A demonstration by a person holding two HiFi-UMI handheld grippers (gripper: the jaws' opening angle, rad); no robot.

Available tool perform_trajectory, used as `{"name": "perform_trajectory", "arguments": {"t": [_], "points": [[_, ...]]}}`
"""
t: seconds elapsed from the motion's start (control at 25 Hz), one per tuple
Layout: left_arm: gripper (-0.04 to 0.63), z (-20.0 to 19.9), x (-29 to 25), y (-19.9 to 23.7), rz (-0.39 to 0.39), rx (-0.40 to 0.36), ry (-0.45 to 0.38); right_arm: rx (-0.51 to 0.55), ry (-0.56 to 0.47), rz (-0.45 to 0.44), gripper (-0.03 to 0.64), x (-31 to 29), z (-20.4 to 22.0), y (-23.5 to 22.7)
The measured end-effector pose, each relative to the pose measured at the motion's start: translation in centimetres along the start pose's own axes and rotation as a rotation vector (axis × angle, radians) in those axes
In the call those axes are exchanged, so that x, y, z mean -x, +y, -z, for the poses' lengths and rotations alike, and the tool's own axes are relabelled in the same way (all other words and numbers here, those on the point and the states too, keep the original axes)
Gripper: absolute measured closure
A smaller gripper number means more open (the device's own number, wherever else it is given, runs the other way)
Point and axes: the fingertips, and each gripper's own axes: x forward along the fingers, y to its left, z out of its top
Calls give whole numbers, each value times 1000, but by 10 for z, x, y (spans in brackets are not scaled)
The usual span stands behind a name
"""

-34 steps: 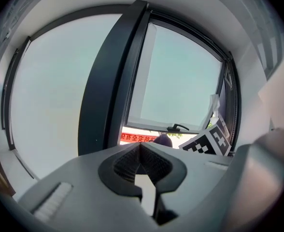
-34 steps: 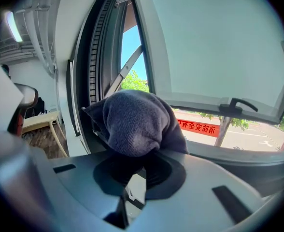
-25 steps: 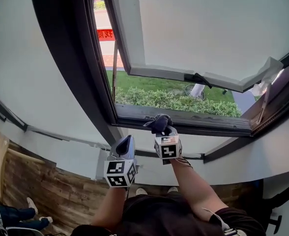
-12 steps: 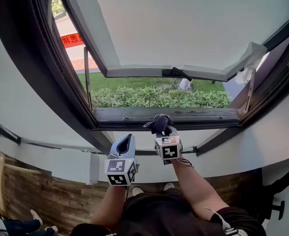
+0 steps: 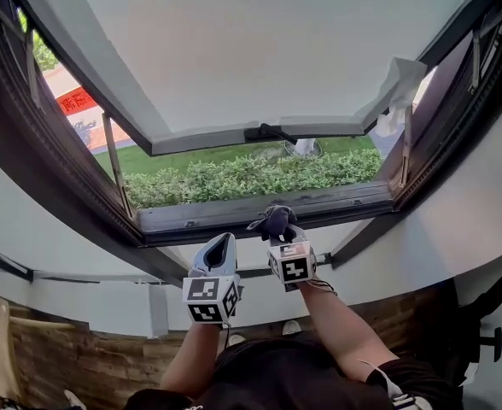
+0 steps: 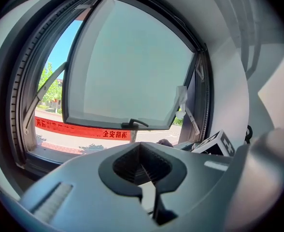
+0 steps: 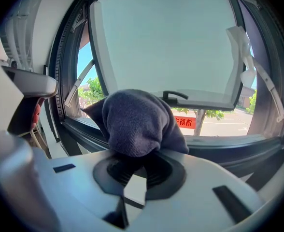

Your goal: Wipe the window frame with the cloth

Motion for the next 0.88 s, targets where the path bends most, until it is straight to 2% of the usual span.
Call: {"name": "perform_trajectory", "arguments": {"t": [0.68, 0.88], "points": [[586, -2, -46, -53, 90, -33, 24, -74, 16, 94, 583, 21, 10, -67], [587, -2, -55, -63, 102, -40, 27, -104, 4, 153, 583, 32, 15, -102]]}}
